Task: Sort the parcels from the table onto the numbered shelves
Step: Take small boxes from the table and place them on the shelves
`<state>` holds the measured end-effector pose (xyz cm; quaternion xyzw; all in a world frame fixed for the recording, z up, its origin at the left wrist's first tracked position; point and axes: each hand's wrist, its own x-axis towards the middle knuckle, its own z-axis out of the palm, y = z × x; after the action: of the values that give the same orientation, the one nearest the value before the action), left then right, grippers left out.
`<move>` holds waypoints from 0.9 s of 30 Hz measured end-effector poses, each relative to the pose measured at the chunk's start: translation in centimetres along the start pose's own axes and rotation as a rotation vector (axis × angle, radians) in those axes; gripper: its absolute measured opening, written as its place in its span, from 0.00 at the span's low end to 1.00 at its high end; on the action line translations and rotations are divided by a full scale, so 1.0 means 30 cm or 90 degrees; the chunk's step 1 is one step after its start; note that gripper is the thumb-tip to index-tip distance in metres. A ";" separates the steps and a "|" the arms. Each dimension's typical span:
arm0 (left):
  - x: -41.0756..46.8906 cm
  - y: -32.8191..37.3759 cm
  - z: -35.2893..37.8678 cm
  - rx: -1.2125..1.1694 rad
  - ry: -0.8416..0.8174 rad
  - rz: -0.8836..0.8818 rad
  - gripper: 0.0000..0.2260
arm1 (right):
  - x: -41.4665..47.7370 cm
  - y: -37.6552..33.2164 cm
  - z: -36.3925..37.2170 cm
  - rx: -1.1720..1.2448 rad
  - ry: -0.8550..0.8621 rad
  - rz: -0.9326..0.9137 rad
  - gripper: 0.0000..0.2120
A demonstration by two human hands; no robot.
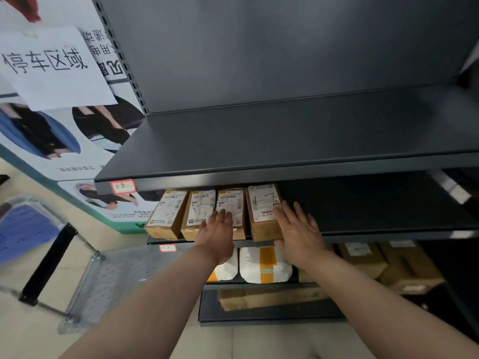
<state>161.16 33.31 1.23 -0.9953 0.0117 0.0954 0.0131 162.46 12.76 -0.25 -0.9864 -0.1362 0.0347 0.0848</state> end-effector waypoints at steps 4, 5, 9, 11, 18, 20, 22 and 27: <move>-0.044 -0.019 -0.031 0.022 0.012 0.090 0.34 | -0.130 -0.041 0.004 -0.002 -0.005 0.103 0.37; -0.057 -0.018 -0.034 0.019 0.012 0.111 0.33 | -0.168 -0.054 0.003 -0.008 -0.015 0.126 0.36; -0.114 0.012 -0.029 0.001 0.014 0.193 0.31 | -0.342 -0.104 -0.002 -0.028 -0.029 0.205 0.34; -0.151 0.043 -0.020 -0.004 -0.008 0.235 0.31 | -0.442 -0.118 -0.005 -0.011 -0.025 0.246 0.33; -0.291 0.230 -0.002 0.033 -0.048 0.393 0.28 | -0.766 -0.102 -0.003 0.057 -0.046 0.386 0.31; -0.340 0.307 -0.002 0.046 -0.060 0.440 0.27 | -0.878 -0.087 0.000 0.062 -0.043 0.436 0.31; -0.406 0.391 0.000 0.066 -0.070 0.488 0.26 | -1.006 -0.071 0.005 0.055 -0.041 0.499 0.30; -0.637 0.618 0.035 0.100 -0.068 0.618 0.25 | -1.372 -0.060 0.013 0.073 -0.022 0.658 0.30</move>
<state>141.73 15.21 3.40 -0.8646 0.4806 0.1400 0.0424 122.41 3.21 1.56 -0.9181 0.3691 0.0957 0.1084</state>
